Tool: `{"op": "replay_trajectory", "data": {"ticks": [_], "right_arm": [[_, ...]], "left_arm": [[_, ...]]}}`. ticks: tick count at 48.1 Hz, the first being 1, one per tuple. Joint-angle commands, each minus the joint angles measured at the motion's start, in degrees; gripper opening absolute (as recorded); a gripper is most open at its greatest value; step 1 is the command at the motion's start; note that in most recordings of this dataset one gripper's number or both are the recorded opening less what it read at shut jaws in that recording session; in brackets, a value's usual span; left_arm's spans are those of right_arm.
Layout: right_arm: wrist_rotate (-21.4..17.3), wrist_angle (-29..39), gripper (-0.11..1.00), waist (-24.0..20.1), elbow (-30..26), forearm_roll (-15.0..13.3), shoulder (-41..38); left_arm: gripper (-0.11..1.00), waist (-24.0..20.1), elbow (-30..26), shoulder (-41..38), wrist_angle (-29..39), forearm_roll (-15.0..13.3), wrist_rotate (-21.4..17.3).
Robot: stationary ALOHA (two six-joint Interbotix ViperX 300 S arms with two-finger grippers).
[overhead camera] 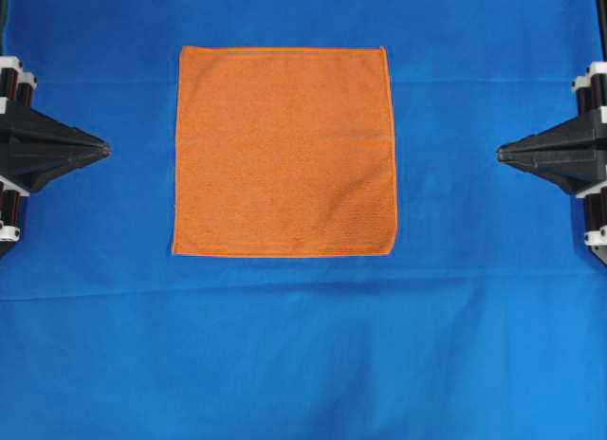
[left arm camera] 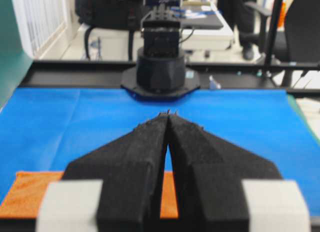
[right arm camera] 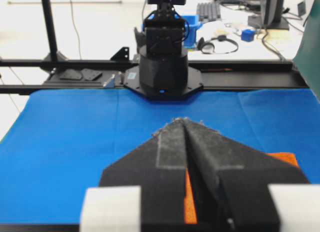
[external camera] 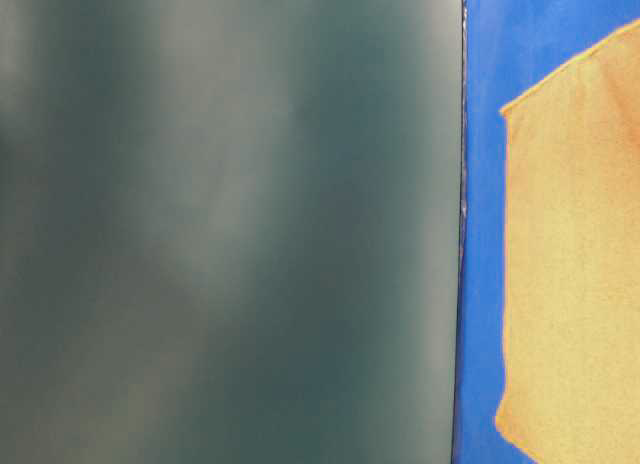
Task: Fold the orange towel.
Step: 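Move both grippers to the far corners of the orange towel, then grasp the far left and far right towel corners with both grippers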
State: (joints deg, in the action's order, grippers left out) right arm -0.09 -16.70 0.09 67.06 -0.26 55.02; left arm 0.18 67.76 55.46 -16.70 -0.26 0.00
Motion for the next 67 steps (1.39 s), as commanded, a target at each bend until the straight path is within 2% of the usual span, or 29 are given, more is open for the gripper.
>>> {"op": "replay_trajectory", "data": {"ticks": [1, 5, 12, 27, 31, 37, 41, 44, 46, 48, 55, 67], "right_arm": [[-0.18, -0.18, 0.02, 1.23, -2.11, 0.44, -0.62], [-0.79, 1.05, 0.02, 3.69, -3.34, 1.05, -2.46], [-1.67, 4.57, 0.02, 10.28, -6.33, 1.93, -9.14], [-2.64, 7.56, 0.02, 22.32, -12.92, 1.93, -27.25], [-2.55, 8.35, 0.02, 24.87, -15.21, 1.93, -31.82], [-2.46, 8.61, 0.05, 28.21, -18.28, 1.67, -39.20], [-2.37, 8.26, 0.25, 30.23, -20.13, 1.58, -44.65], [-2.11, 7.73, 0.44, 31.20, -21.45, 1.41, -48.34], [-2.11, 7.21, 0.55, 31.90, -22.24, 1.23, -51.15], [-2.11, 6.59, 0.60, 32.43, -22.85, 1.14, -53.35], [-1.93, 4.92, 0.55, 34.01, -24.52, 1.14, -59.41], [-1.93, 2.64, 0.55, 35.33, -24.87, 1.05, -65.30]], "left_arm": [[0.01, -0.88, -0.97, -0.62, 0.18, -0.97, -0.44], [0.01, -2.29, -0.88, -1.14, 1.49, -1.05, -0.35], [0.01, -7.38, -0.53, -4.31, 2.90, -1.32, 0.35], [0.02, -19.07, -1.93, -17.67, 1.14, -1.32, 0.62], [0.16, -21.80, -2.72, -21.36, 0.53, -1.32, 0.62], [0.51, -26.19, -4.04, -28.30, -1.49, -1.41, 0.70], [0.76, -28.92, -4.75, -33.49, -3.25, -1.41, 0.70], [0.87, -30.76, -5.36, -37.35, -4.66, -1.41, 0.70], [0.88, -32.17, -5.89, -40.61, -5.62, -1.41, 0.70], [0.88, -33.05, -6.50, -43.33, -6.42, -1.41, 0.70], [0.88, -35.33, -8.96, -51.15, -8.53, -1.41, 0.70], [0.88, -37.88, -11.78, -60.82, -10.99, -1.41, 0.70]]}}
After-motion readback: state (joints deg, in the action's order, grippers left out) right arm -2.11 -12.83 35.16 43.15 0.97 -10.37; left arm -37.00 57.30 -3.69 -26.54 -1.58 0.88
